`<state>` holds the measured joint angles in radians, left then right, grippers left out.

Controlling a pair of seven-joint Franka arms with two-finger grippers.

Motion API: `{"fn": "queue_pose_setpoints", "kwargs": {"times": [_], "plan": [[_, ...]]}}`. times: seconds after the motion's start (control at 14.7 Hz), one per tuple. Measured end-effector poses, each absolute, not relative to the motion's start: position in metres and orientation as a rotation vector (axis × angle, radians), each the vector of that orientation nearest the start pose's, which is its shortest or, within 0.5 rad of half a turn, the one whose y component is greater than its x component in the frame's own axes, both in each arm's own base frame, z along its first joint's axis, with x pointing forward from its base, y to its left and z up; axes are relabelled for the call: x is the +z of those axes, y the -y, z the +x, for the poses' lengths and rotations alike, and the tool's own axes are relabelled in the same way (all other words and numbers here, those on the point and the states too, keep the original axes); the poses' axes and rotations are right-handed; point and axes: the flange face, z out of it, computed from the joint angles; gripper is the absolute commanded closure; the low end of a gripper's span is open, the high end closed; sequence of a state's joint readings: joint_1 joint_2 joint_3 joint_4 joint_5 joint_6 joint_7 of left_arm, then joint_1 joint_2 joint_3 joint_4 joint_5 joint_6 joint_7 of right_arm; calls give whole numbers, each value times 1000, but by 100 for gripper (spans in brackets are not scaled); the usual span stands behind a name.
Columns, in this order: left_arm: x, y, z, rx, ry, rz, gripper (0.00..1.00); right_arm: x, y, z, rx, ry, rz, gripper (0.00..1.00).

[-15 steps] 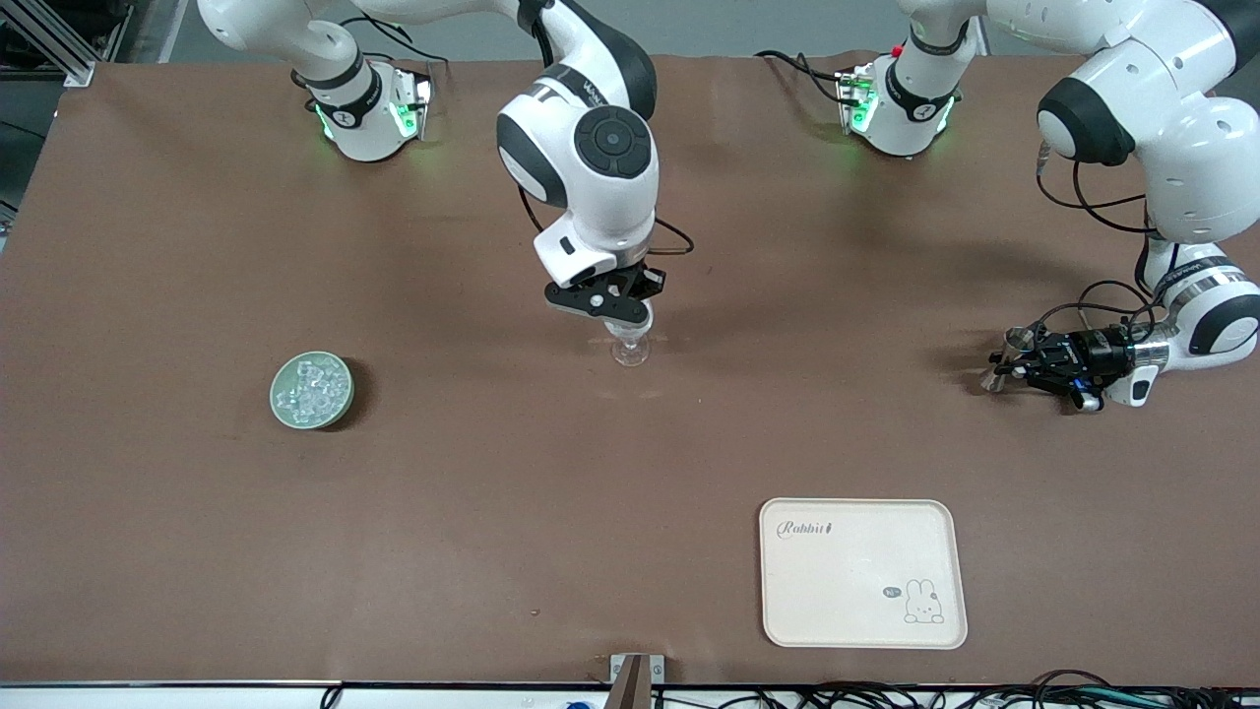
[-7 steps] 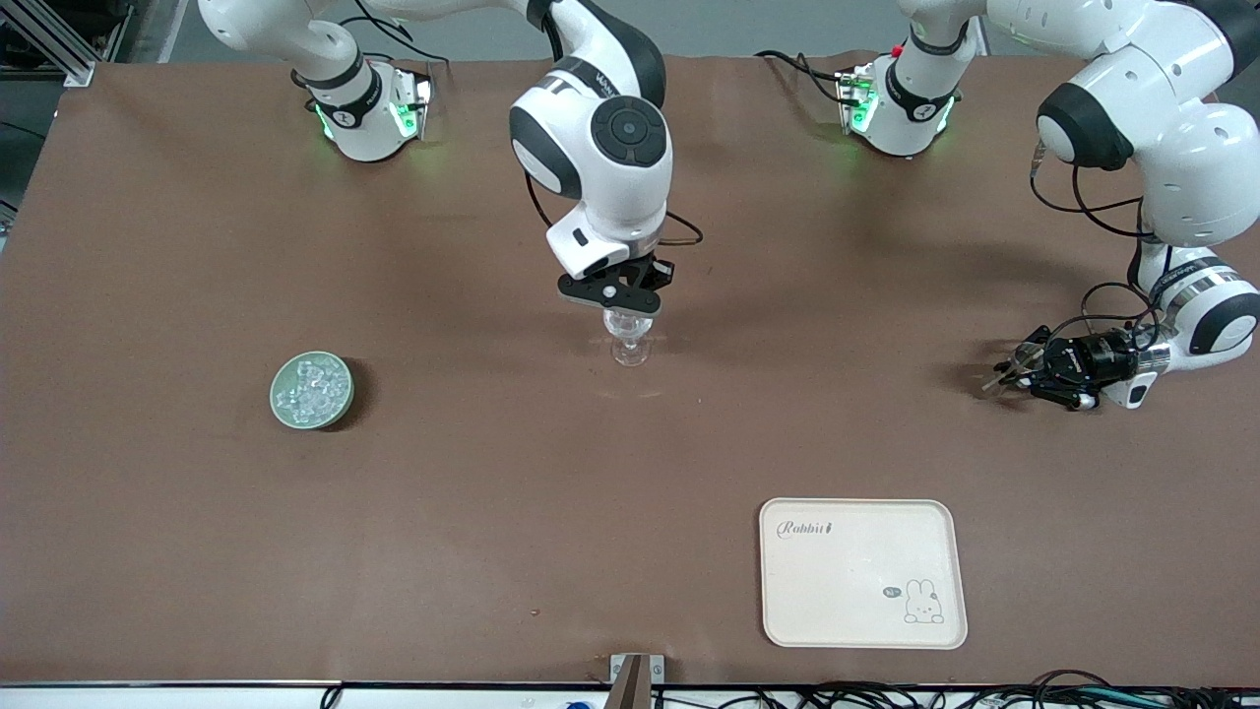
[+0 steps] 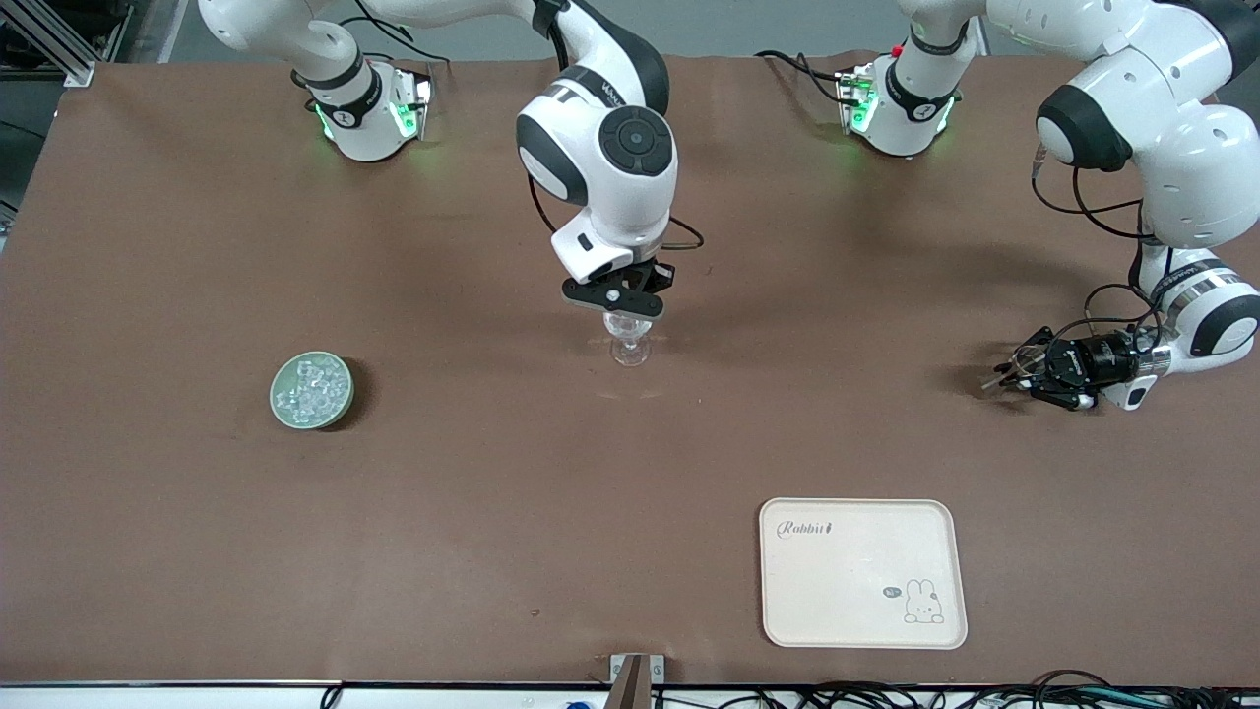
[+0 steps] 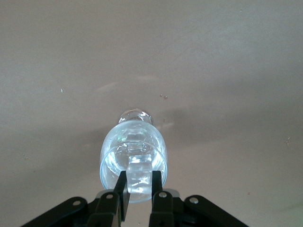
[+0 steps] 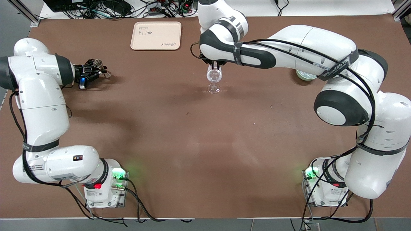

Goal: Pour wine and add ice with both arms

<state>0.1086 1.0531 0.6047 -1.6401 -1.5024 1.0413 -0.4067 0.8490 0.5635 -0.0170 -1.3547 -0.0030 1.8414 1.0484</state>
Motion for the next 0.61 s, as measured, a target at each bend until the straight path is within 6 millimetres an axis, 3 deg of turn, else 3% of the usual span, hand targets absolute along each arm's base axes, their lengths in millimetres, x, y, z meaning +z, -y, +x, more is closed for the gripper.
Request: {"fn": "queue_pose_setpoints", "kwargs": {"times": [0.14,0.2,0.34,0.61], "plan": [[93,-227,535,-1061,-1301,1171,93,390,-524,475,57,-341,-3192,79],[95,-225,541,-1057,-1298,1156,93,390,-524,475,57,-341,-3192,67],[102,-218,559,-1066,-1294,1111,94,390,-524,475,57,-341,-3192,52],[117,-196,600,-1088,-1307,1072,94,390,-524,475,54,-343,-3191,41]]}}
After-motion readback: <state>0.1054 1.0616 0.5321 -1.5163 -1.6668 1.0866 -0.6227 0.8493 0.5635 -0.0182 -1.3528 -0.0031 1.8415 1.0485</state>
